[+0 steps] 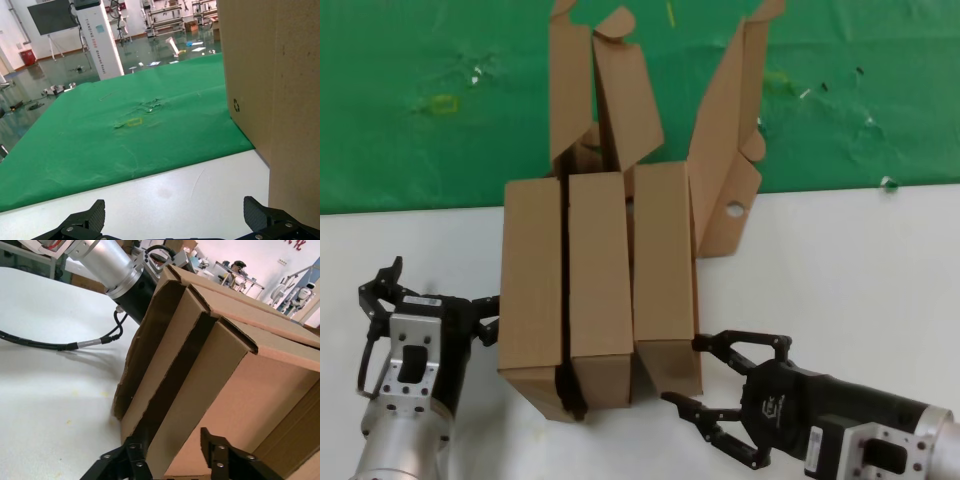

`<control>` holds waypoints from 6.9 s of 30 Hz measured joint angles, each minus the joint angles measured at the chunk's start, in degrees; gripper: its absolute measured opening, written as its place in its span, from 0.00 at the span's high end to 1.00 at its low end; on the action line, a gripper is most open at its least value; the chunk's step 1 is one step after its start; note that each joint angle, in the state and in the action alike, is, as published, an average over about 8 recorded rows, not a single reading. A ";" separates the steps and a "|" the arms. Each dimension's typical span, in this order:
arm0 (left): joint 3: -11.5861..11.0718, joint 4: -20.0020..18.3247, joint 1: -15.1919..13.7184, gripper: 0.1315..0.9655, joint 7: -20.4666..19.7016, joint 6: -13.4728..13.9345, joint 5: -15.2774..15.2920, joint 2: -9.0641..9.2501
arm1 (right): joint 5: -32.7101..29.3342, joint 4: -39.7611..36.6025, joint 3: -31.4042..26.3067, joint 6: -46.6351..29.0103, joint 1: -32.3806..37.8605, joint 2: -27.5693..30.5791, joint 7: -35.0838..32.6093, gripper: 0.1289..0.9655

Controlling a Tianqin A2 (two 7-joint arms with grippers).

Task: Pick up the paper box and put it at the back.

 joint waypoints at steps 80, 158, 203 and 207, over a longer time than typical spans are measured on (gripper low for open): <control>-0.05 -0.51 0.48 0.00 -0.44 -0.91 -1.62 -0.70 | -55.95 2.44 -19.47 -57.97 57.06 7.68 55.41 0.98; -0.45 -0.32 0.77 0.00 -1.31 1.20 2.00 -0.01 | -95.33 -39.28 -19.26 -47.26 57.39 -34.47 48.66 0.90; -7.43 -1.38 3.68 0.00 -8.98 7.76 11.39 3.01 | -71.16 1.93 9.94 -28.12 33.64 -29.03 44.45 0.05; -8.28 -1.26 3.78 0.00 -9.93 8.60 11.96 2.98 | -65.92 0.60 10.22 -24.43 31.71 -28.80 42.44 0.03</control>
